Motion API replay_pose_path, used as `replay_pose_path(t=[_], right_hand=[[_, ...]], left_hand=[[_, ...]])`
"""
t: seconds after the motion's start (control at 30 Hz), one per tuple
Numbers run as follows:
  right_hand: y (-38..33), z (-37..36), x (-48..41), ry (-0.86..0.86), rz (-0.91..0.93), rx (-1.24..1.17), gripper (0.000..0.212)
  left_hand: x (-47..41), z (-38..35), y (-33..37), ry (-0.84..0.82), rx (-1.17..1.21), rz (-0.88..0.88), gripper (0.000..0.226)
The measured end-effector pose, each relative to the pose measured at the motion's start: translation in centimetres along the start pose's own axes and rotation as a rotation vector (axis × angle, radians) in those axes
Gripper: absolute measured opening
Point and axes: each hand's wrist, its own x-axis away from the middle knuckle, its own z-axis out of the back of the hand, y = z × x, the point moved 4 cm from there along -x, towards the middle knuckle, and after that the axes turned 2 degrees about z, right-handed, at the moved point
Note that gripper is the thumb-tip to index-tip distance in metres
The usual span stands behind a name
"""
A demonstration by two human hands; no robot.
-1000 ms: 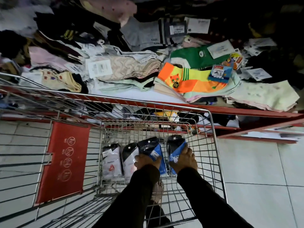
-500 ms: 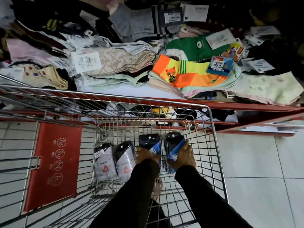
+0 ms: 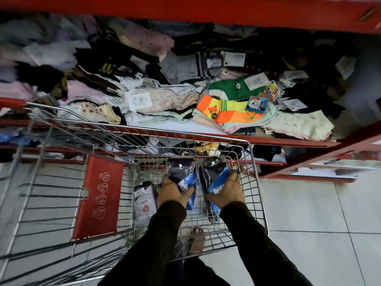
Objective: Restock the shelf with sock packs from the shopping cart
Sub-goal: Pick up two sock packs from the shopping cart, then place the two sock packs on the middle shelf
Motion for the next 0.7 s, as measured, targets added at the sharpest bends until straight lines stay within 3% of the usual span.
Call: replay_pose_path(t=[0.27, 0.7], right_hand=[[-9.1, 11.3, 7.3, 0.314, 0.315, -0.202, 0.111], [-22.3, 30.8, 11.6, 0.793, 0.813, -0.476, 0.107]], left_hand=[[7.4, 13.7, 3.2, 0.271, 0.287, -0.259, 0.099], [15.0, 34.5, 17.1, 0.774, 0.429, -0.662, 0.100]])
